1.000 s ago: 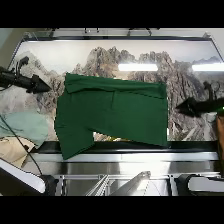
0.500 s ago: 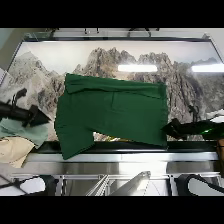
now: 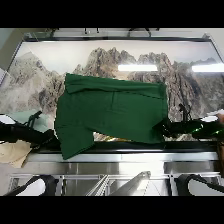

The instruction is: Fold the shirts.

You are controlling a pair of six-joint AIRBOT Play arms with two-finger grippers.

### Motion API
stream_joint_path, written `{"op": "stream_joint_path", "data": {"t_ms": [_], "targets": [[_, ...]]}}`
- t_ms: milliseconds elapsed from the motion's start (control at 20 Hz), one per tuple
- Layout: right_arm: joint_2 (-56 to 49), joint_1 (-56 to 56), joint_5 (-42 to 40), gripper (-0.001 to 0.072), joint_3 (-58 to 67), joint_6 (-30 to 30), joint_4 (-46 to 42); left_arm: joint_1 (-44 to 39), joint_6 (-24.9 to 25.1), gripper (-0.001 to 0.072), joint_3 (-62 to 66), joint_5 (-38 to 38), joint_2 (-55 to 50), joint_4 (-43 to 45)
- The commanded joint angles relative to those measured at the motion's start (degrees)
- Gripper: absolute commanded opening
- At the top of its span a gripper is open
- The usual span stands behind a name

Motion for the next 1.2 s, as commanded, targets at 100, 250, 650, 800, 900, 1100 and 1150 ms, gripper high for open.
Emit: {"op": "stream_joint_path", "data": {"t_ms": [100,250,650,800,900,1100,1150], "targets": [[-0.1,0.2,-5.4,0.0354,0.0,-0.6,-3.3,-7.6,-1.0,0.0239,4.0,6.4,-9.4,-0.1],[-0.1,0.2,-4.2,0.0353,0.0,-0.6,-3.4,-10.3,0.0,0.0142,8.9,5.2,-14.8,-4.0],[4.0,-4.9,6.7,0.0078,0.1,-2.0,-3.6,-7.8,-3.7,0.0022,14.2,-0.5,-12.3,1.7],[4.6,-7.9,10.6,0.0096,0.1,-2.1,-3.6,-4.1,-3.6,0.0023,10.8,-0.1,-10.5,0.7],[4.6,-8.1,11.0,0.0275,0.0,-2.1,-3.7,-3.0,-1.3,0.0023,8.0,0.6,-10.0,-1.2],[4.6,-8.2,14.9,0.0268,-0.1,-2.6,-7.1,-3.1,2.8,0.0023,3.4,2.5,-10.1,-5.1],[4.6,-8.2,15.4,0.0195,-0.5,-2.2,-8.5,-3.1,3.0,0.0022,3.1,2.6,-10.1,-5.0]]}}
